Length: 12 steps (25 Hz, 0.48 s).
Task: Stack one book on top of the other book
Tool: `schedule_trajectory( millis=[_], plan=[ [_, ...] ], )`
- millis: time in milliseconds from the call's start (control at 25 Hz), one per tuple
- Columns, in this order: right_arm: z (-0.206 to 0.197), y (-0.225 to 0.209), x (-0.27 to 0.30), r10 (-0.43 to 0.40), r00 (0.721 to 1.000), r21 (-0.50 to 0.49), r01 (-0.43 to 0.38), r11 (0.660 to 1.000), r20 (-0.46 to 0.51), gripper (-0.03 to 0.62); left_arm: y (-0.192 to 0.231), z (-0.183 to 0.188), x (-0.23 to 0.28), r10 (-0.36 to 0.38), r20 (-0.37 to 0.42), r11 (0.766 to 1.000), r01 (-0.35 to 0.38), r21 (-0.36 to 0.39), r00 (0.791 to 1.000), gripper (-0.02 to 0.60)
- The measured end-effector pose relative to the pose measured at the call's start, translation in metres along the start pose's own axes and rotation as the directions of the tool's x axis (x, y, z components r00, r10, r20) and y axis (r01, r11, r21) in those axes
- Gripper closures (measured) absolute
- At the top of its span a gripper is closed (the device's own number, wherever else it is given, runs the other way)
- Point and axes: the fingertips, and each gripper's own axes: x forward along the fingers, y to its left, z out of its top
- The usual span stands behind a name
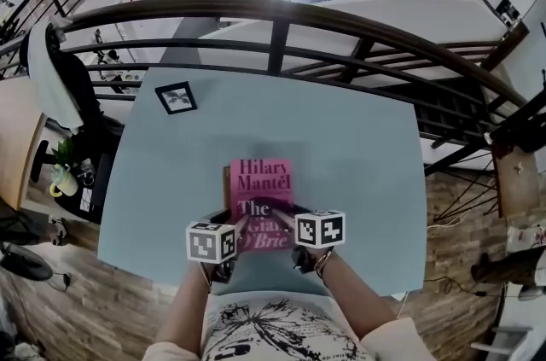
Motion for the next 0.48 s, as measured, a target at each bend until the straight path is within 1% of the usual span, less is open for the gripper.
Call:
schedule_trajectory(
  millis=[200, 480],
  plan=[
    [-0.002, 0.013, 0.031, -0.016, 0.999, 0.009, 0.017, 1.0, -0.044, 0.385, 0.035, -0.002, 0.0, -0.002, -0.022, 0.999, 0.001, -0.036, 1.0, 0.391],
    [-0.004, 0.014, 0.064, -0.05, 0.995, -0.002, 0.05, 0.999, -0.088, 0.385, 0.066, -0.008, 0.015, -0.012, -0.062, 0.998, 0.008, -0.07, 0.998, 0.391]
  ],
)
